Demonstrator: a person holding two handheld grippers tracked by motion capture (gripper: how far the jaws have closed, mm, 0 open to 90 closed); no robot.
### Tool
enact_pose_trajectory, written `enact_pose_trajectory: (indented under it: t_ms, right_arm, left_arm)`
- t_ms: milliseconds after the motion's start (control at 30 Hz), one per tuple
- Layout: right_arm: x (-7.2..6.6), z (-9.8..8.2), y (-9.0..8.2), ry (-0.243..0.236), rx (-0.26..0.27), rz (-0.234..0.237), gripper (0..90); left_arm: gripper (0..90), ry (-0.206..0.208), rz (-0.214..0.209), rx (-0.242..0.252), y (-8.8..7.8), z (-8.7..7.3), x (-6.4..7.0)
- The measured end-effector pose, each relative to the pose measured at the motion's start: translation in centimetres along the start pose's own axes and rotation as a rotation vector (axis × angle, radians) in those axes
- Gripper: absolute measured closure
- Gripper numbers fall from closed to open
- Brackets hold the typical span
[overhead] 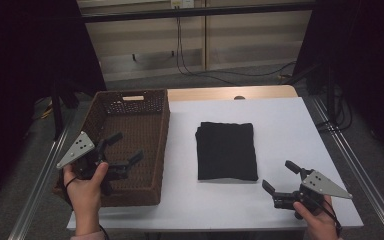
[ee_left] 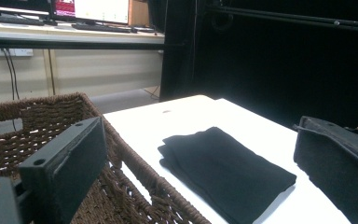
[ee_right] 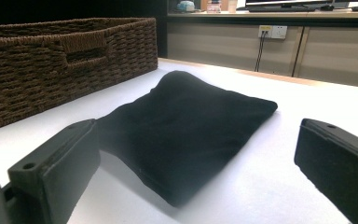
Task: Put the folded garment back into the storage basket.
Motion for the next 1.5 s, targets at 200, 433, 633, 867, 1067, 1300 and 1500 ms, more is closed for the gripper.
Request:
enact_pose_trajectory:
  t_ms: [200, 433, 633, 867, 1067, 1300, 1500]
  right_arm:
    - [0.2, 0.0, 0.1, 0.002, -0.006, -0.005, 0.0]
    - [0.1, -0.1, 0.2, -0.002, -0.01, 0.004, 0.3]
    - [0.0, 0.0, -0.1, 0.0, 0.001, 0.002, 0.2]
    - [0.0, 0.0, -0.2, -0.001, 0.001, 0.004, 0.2]
    - [0.1, 0.0, -0.4, -0.008, 0.002, 0.003, 0.2]
    - [0.1, 0.0, -0.5, 0.0, 0.004, 0.002, 0.3]
    - [0.1, 0.0, -0.5, -0.001, 0.001, -0.001, 0.3]
  left_arm:
    - [2.0, -0.024, -0.016, -0.012, 0.5, -0.3, 0.1]
    - [1.4, -0.035, 0.0, -0.025, 0.8, -0.3, -0.1]
    - [0.2, -0.027, -0.009, -0.045, 1.6, -0.2, 0.3]
    - [0.2, -0.046, -0.031, -0.06, 3.1, 0.1, 1.1]
    - [0.1, -0.039, -0.048, -0.103, 4.6, 0.3, 1.9]
    - [0.1, -0.025, -0.061, -0.139, 6.1, 0.6, 2.6]
    - [0.1, -0.028, -0.07, -0.162, 7.4, 0.5, 3.1]
Point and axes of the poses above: each handheld gripper's, and its own axes: y roughly forward along the jaws, z roughly out of its top, x roughly to its right, the point moved 6 cm from there along y, roughly forward along the jaws, and after that the axes turned 11 degrees about z, right-handed, at the moved point
